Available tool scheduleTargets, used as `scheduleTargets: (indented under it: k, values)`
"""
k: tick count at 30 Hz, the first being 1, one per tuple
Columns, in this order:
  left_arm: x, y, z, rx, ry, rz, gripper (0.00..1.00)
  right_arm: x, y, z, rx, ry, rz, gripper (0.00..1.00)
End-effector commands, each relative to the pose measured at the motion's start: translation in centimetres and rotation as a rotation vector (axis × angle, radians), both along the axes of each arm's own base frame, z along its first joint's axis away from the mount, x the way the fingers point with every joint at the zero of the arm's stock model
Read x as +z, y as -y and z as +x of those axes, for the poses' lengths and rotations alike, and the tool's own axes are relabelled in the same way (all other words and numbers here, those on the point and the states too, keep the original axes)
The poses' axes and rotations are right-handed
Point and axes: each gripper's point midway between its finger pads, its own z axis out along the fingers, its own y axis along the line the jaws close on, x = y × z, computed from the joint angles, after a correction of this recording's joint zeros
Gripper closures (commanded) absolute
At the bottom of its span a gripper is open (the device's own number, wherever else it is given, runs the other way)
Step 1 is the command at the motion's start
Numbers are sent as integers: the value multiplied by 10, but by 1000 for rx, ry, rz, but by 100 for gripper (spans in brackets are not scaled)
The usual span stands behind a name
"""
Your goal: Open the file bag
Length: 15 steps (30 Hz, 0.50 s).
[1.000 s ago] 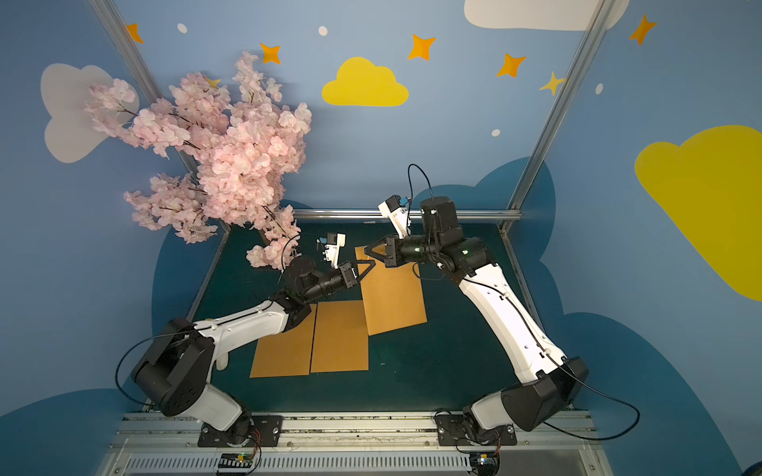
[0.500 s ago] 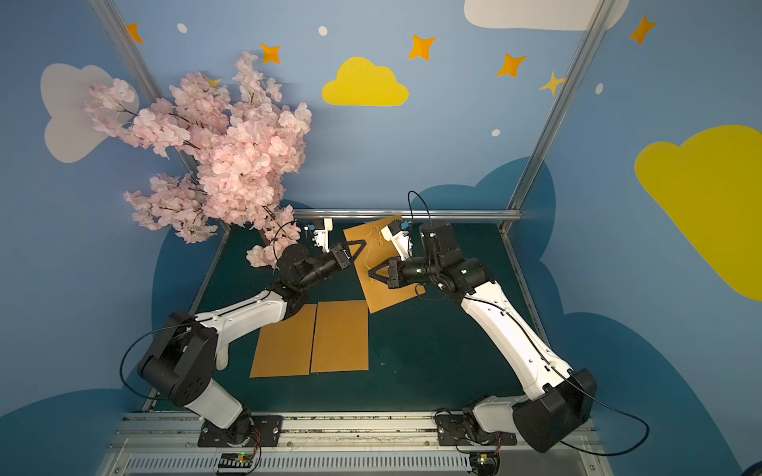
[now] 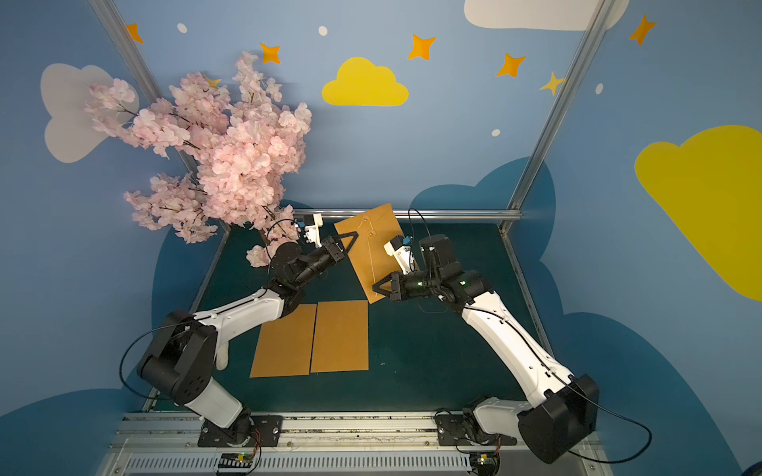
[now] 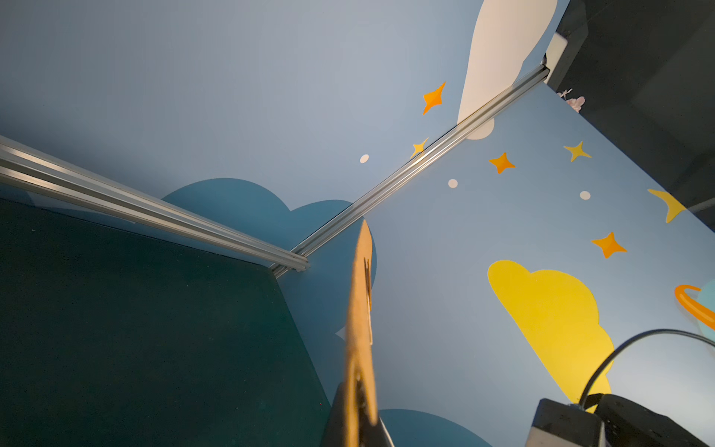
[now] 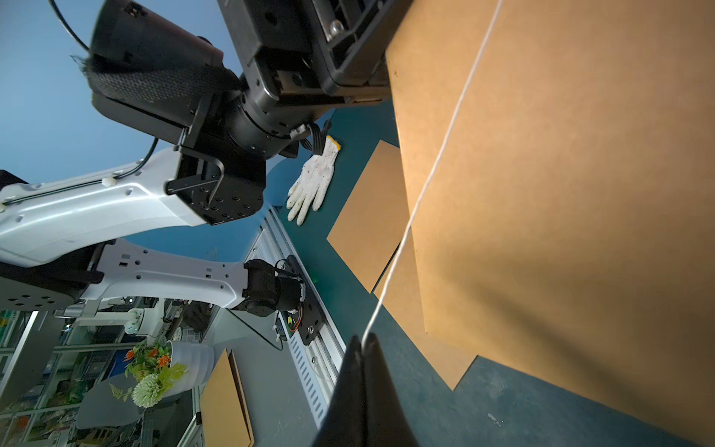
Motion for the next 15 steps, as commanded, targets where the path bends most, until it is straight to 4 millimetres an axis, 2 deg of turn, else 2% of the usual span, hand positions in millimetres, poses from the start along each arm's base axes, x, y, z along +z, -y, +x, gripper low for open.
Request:
scheduleTargets:
  k: [1, 8, 15]
  values:
    - [28, -9, 1, 24, 60, -68, 97, -1, 5, 0, -17, 15, -2, 100]
    - [34, -16, -1, 33, 72, -61, 97, -10, 29, 10, -93, 6, -30, 100]
    - [31, -22, -6, 33, 74, -32, 97, -8, 75, 34, -241, 5, -25, 100]
